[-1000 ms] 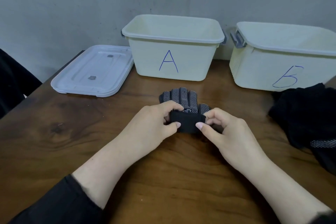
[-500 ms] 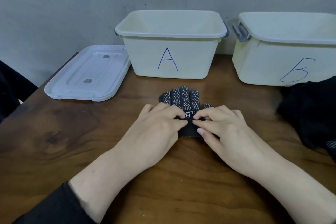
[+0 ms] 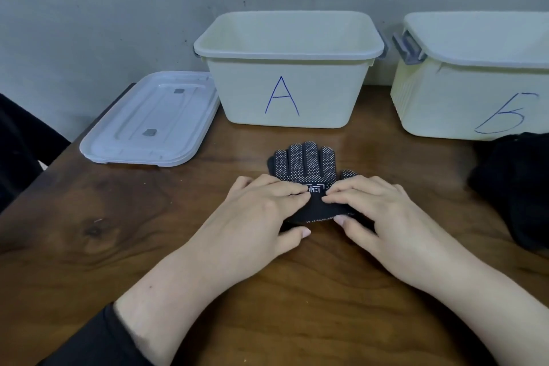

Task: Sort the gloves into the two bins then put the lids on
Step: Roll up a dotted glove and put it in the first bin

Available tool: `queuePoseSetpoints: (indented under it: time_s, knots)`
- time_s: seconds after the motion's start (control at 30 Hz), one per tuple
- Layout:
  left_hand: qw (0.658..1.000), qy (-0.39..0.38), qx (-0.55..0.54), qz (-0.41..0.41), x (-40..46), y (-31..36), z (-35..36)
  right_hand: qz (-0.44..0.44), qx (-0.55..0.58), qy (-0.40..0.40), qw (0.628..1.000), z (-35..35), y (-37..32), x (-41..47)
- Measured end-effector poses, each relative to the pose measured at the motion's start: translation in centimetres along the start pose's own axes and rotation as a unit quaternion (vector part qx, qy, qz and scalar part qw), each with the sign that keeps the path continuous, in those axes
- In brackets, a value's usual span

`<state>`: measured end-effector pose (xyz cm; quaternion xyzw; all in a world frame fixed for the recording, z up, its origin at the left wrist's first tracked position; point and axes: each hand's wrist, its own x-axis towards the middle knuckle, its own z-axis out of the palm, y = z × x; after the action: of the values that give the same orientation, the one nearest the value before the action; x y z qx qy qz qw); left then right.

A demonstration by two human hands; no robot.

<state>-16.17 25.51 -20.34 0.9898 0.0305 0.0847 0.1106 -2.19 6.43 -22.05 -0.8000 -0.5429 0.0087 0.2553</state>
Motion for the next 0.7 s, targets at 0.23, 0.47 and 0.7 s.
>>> queuePoseSetpoints:
  time_s: [0.23,0.47,0.7]
  knots:
    - [1.000,0.020,0.020,-0.006,-0.1,0.6,-0.4,0.003,-0.006,0.002,1.000,-0.8,-1.0,0.2]
    - [0.997,0.039,-0.045,-0.046,-0.4,0.7,-1.1,-0.019,0.006,0.001,1.000,-1.7,-1.5,-0.3]
    - [0.964,0.041,-0.218,-0.149,0.0,0.3,-0.8,0.112,0.185,0.032,0.976,-1.3,-0.9,0.1]
